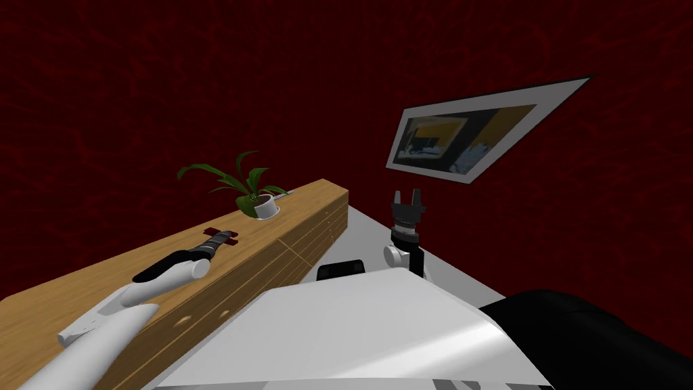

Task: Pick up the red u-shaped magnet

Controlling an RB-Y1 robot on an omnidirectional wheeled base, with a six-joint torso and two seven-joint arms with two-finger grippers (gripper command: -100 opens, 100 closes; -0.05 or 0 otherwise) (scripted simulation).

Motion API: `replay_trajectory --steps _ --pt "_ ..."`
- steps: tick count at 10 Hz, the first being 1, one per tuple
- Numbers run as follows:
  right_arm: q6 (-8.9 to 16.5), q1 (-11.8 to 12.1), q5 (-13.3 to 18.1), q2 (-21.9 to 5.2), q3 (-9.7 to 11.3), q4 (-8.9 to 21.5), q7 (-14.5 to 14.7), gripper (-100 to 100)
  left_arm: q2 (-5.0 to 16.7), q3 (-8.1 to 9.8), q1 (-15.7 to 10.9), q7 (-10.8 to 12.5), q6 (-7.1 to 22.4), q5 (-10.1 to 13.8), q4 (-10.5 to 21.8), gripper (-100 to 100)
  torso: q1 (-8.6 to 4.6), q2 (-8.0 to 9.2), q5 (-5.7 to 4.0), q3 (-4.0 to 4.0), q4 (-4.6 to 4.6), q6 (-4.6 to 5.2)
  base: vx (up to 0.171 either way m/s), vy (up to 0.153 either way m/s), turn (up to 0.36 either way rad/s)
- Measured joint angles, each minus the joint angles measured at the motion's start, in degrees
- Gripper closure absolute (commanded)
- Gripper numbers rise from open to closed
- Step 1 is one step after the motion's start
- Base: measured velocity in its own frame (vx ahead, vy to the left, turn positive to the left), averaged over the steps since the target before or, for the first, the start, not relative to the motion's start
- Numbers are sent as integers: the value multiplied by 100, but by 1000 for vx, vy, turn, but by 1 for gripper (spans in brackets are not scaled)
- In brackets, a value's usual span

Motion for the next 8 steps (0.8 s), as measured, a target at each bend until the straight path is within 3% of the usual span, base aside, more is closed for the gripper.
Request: replay_trajectory --steps 2,3,4,5,7,8 --pt "1 -3 0 0 1 1 0 0 24 -265 -135 308 42 -394 40 100 13 -13 21 -11 -9 31 -5 17 -58" --pt "1 -2 0 0 1 1 0 0 32 -299 -119 427 39 -485 19 100 10 -20 23 -16 -12 34 5 50 311" --pt "0 -1 0 0 0 0 0 0 35 -569 -309 575 12 -574 52 100 21 -27 35 -24 -20 22 3 45 210" --pt "0 -2 0 0 1 0 0 0 36 -684 -375 750 128 -702 -77 100 25 -26 38 -24 -22 24 0 20 12" --pt "1 -2 0 0 1 1 0 0 -31 -673 -383 1032 258 -1037 -182 100 15 -34 47 -32 -28 38 0 0 -22" --pt "1 -2 0 0 1 1 0 0 -46 -666 -375 1084 275 -1147 -204 100 11 -37 47 -34 -30 38 2 42 301"
